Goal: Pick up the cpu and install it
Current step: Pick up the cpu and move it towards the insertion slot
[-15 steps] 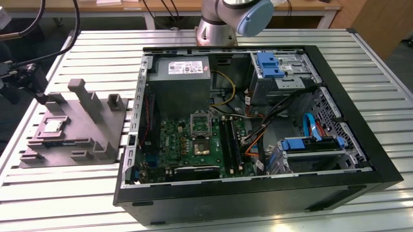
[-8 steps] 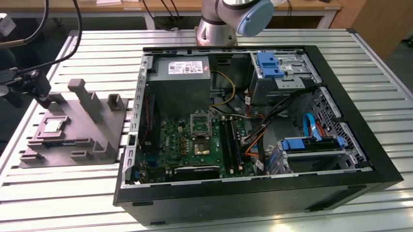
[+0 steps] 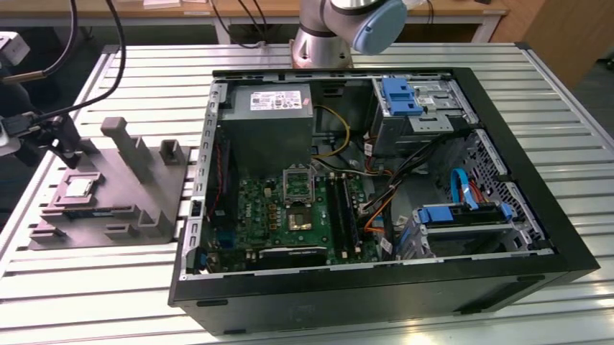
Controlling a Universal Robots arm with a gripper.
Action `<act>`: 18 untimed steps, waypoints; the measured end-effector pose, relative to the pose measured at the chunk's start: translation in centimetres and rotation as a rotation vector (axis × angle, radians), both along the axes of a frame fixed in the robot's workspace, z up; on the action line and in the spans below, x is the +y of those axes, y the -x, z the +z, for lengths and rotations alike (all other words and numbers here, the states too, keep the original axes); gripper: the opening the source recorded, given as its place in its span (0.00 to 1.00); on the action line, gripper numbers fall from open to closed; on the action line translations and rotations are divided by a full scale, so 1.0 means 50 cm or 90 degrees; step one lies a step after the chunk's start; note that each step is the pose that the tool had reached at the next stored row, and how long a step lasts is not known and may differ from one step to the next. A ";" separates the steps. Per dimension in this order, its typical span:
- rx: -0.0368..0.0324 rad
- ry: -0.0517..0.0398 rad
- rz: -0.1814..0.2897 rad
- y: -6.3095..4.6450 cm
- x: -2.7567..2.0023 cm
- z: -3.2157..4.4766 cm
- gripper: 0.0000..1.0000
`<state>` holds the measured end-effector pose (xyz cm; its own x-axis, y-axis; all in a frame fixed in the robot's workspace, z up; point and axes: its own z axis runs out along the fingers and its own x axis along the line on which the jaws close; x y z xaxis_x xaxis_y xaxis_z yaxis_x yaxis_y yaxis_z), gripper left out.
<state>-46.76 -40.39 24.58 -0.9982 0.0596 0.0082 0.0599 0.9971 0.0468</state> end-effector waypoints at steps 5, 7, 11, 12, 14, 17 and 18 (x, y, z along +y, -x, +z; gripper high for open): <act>0.0003 0.0001 0.000 0.000 -0.0011 -0.008 0.65; 0.0001 0.0000 0.000 0.000 -0.0011 -0.009 0.65; 0.0001 0.0000 0.000 0.000 -0.0011 -0.011 0.65; 0.0001 0.0000 0.000 0.000 -0.0011 -0.011 0.65; 0.0002 0.0000 0.000 0.000 -0.0011 -0.011 0.65; 0.0002 0.0000 0.000 0.000 -0.0011 -0.012 0.65; 0.0001 0.0000 0.000 0.000 -0.0011 -0.012 0.65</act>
<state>-46.76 -40.45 23.99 -0.9982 0.0596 0.0084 0.0599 0.9971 0.0468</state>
